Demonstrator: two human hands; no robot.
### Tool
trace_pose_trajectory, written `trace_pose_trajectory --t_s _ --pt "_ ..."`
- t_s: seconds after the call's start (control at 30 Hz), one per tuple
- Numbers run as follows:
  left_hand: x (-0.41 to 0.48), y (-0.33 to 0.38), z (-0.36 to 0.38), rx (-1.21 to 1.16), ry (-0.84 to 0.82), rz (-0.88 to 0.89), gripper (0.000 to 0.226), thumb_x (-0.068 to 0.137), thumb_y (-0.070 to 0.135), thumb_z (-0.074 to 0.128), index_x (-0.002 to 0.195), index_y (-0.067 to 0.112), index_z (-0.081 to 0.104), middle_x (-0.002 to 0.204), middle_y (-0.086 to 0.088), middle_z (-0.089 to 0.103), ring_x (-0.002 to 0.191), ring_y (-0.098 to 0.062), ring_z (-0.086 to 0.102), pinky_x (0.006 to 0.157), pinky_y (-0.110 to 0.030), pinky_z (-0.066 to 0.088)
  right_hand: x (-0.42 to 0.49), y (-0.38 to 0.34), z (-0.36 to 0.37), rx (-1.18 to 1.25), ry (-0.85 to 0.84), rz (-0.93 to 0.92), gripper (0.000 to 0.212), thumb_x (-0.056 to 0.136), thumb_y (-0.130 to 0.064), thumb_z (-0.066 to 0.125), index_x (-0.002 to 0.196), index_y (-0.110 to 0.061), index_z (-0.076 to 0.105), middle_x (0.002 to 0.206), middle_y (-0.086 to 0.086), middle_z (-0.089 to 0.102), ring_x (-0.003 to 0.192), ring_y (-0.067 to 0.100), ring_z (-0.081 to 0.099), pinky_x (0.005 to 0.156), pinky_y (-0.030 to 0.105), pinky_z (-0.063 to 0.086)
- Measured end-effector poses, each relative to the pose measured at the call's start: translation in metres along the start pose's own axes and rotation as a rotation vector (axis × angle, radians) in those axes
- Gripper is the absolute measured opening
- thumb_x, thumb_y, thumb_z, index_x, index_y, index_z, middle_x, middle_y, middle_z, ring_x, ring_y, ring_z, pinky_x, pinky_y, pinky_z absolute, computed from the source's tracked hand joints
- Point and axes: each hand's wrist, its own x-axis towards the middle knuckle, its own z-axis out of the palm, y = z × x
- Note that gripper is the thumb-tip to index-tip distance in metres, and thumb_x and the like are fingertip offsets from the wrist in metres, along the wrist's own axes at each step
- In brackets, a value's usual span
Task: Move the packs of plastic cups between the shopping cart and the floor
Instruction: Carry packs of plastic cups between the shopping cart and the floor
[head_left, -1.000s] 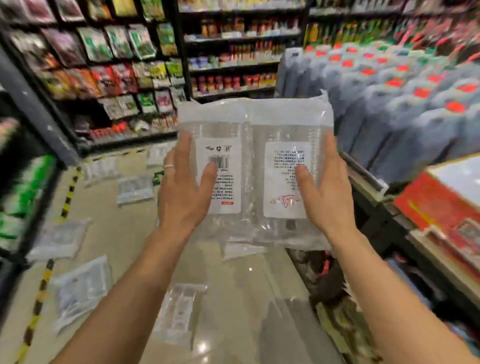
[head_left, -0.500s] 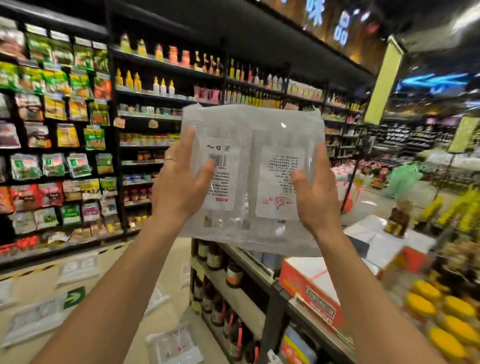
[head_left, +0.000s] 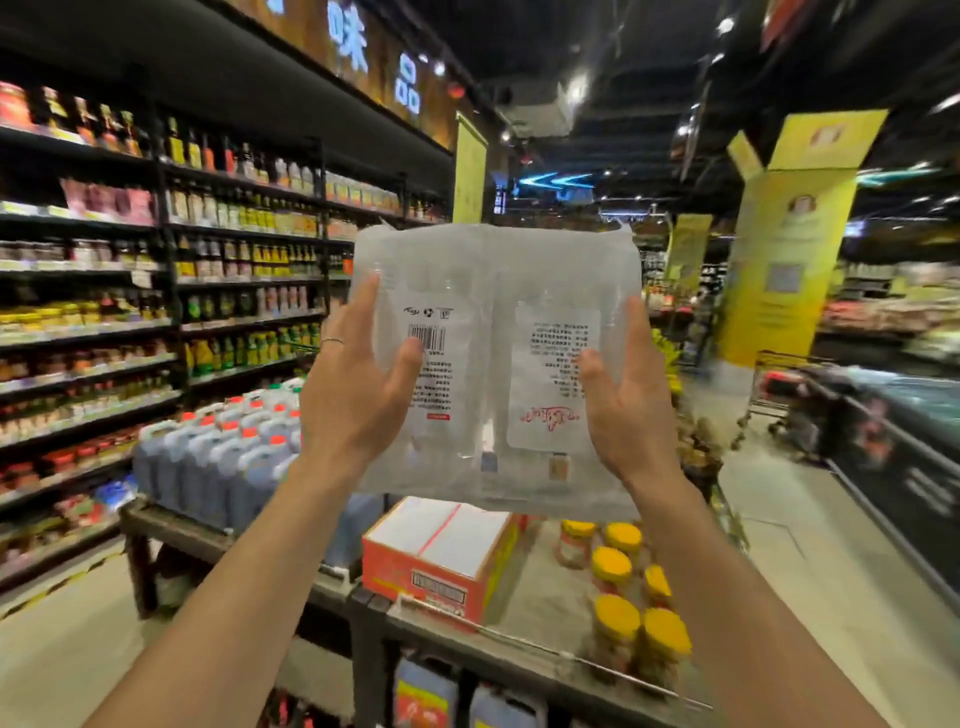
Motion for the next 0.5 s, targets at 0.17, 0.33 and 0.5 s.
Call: trace_pose_trajectory --t_s 0.17,0.33,0.5 --pt "-0.014 0.047 0.057 -0.154 -0.118 0.025 0.070 0.092 0.047 0.050 0.153 0.038 0.016 0.139 -0.012 0.045 0.115 -0.033 0.053 0.080 -0.046 0.046 -0.005 0.036 -0.063 -0.097 0.089 0.073 0.062 0.099 -0.049 0.039 0.151 -0.047 0.005 0.151 -0.002 0.034 0.132 0.021 0.041 0.101 0.046 0.042" --pt "-0.041 0.103 0.097 -0.231 -0.187 0.090 0.073 0.090 0.049 0.046 0.155 0.036 0.015 0.142 -0.012 0.043 0.119 -0.032 0.050 0.076 -0.038 0.038 -0.018 0.074 -0.129 -0.177 0.135 0.141 0.065 0.101 -0.043 0.042 0.154 -0.040 0.005 0.154 -0.002 0.030 0.134 0.019 0.038 0.095 0.034 0.036" --pt "-0.074 0.166 0.128 -0.258 -0.253 0.104 0.073 0.087 0.052 0.041 0.154 0.039 0.014 0.146 -0.012 0.040 0.120 -0.036 0.049 0.080 -0.044 0.044 -0.034 0.114 -0.193 -0.196 0.161 0.196 0.065 0.100 -0.046 0.042 0.154 -0.042 0.005 0.153 -0.001 0.031 0.135 0.022 0.038 0.104 0.049 0.041"
